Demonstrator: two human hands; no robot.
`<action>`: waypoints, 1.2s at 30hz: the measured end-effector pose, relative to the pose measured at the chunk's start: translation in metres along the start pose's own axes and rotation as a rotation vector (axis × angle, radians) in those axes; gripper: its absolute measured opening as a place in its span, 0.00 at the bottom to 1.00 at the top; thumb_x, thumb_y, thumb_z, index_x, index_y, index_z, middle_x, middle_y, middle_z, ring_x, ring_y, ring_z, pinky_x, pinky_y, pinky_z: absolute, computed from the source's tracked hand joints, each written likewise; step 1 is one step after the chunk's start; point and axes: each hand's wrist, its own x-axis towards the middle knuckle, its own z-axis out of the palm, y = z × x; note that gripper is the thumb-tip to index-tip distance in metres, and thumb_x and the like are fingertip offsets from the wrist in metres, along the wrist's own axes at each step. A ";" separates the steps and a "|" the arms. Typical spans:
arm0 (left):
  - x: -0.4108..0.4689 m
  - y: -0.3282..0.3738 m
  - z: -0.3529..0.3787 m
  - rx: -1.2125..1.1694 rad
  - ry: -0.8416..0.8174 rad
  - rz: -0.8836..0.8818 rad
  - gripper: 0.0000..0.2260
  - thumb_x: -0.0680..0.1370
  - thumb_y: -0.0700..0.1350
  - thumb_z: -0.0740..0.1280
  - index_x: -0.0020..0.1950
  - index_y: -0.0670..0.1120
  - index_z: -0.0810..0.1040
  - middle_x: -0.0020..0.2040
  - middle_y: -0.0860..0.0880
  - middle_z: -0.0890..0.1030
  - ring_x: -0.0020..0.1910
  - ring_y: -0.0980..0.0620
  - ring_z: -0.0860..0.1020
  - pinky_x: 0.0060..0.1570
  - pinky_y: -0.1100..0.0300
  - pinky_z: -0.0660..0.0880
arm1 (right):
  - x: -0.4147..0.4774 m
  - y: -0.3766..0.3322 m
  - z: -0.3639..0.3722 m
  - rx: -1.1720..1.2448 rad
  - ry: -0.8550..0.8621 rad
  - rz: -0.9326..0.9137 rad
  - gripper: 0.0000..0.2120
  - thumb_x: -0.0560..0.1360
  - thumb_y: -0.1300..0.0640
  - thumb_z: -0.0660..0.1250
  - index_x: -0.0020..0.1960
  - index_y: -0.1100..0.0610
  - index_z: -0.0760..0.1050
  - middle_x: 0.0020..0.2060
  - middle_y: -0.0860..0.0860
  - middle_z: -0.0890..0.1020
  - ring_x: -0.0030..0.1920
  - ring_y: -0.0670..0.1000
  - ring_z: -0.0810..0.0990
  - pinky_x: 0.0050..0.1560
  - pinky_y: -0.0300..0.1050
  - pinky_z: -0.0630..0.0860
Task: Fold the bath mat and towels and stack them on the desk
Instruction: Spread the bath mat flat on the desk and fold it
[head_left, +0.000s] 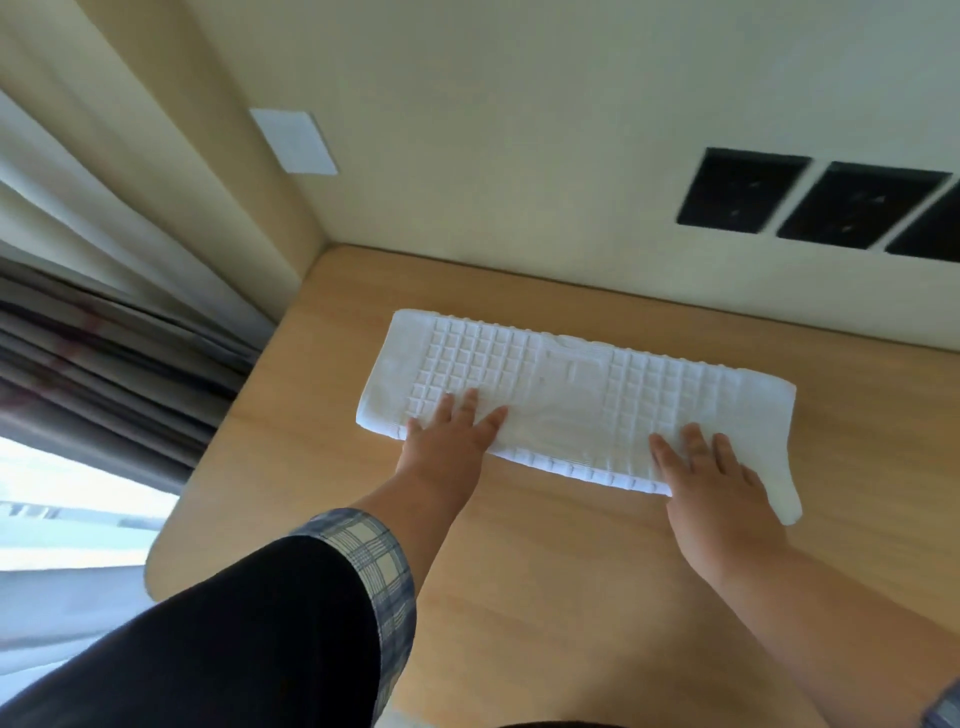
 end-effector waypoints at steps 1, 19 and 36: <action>0.006 -0.018 -0.002 -0.004 -0.002 -0.003 0.44 0.77 0.34 0.60 0.77 0.60 0.33 0.80 0.50 0.35 0.79 0.43 0.41 0.72 0.36 0.57 | 0.008 -0.016 -0.004 0.020 0.007 0.001 0.33 0.82 0.54 0.55 0.81 0.44 0.41 0.81 0.53 0.43 0.80 0.60 0.45 0.77 0.56 0.55; 0.096 -0.183 -0.009 -0.041 0.118 -0.091 0.41 0.79 0.38 0.60 0.76 0.61 0.33 0.80 0.50 0.39 0.79 0.44 0.42 0.73 0.36 0.54 | 0.135 -0.153 -0.048 0.131 0.046 0.004 0.37 0.78 0.42 0.54 0.80 0.45 0.38 0.80 0.51 0.38 0.79 0.56 0.35 0.77 0.61 0.39; 0.081 -0.180 -0.021 -0.003 -0.029 -0.054 0.34 0.79 0.68 0.44 0.75 0.59 0.27 0.78 0.48 0.30 0.78 0.43 0.35 0.73 0.33 0.47 | 0.128 -0.141 -0.062 0.274 -0.035 -0.012 0.43 0.75 0.26 0.47 0.79 0.44 0.32 0.78 0.48 0.33 0.77 0.51 0.31 0.76 0.58 0.34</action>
